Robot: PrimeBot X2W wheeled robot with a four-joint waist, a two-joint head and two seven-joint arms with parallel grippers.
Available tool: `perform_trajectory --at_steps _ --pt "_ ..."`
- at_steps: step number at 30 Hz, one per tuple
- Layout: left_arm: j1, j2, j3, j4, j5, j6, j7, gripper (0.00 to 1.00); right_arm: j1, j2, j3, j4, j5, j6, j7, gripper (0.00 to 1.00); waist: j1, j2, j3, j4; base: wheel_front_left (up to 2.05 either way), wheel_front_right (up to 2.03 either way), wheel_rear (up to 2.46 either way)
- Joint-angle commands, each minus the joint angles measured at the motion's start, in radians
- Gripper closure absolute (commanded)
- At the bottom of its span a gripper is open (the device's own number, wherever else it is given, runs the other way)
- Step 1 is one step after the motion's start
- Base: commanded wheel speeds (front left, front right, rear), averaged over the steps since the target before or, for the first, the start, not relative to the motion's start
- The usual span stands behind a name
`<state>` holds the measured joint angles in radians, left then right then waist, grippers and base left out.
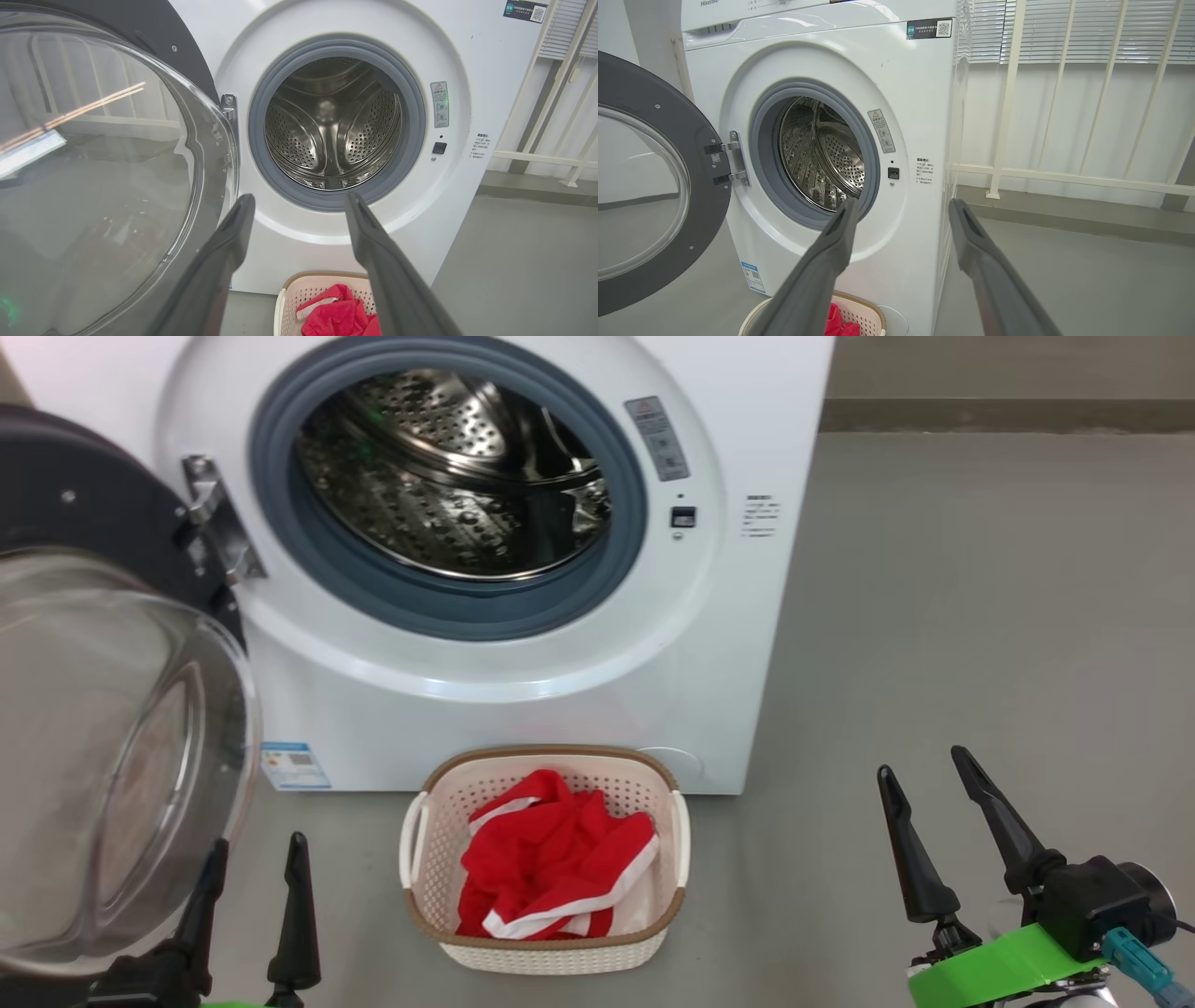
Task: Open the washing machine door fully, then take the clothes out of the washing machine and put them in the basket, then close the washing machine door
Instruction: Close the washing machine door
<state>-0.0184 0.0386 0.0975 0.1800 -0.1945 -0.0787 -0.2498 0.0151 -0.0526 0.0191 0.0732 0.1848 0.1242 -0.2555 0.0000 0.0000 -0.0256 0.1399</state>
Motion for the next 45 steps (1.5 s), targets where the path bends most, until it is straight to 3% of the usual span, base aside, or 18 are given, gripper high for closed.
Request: perform_trajectory --at_steps 1,26,45 --pt "-0.018 0.012 0.028 -0.031 -0.004 0.01 -0.012 0.0 -0.043 -0.011 0.028 -0.029 0.001 0.007 -0.006 0.0 0.0 0.0 0.0 0.026 0.0 0.0 0.0" --pt "-0.006 0.012 0.006 -0.121 -0.003 0.071 -0.012 0.0 -0.072 -0.016 0.066 -0.036 0.002 0.007 -0.006 0.0 0.0 0.0 0.018 0.248 0.0 0.0 0.0" --pt "0.002 0.014 0.008 -0.124 0.008 0.097 -0.012 0.0 -0.078 -0.011 0.078 -0.027 0.001 0.007 -0.006 0.0 0.0 0.0 0.009 0.306 0.0 0.0 0.0"
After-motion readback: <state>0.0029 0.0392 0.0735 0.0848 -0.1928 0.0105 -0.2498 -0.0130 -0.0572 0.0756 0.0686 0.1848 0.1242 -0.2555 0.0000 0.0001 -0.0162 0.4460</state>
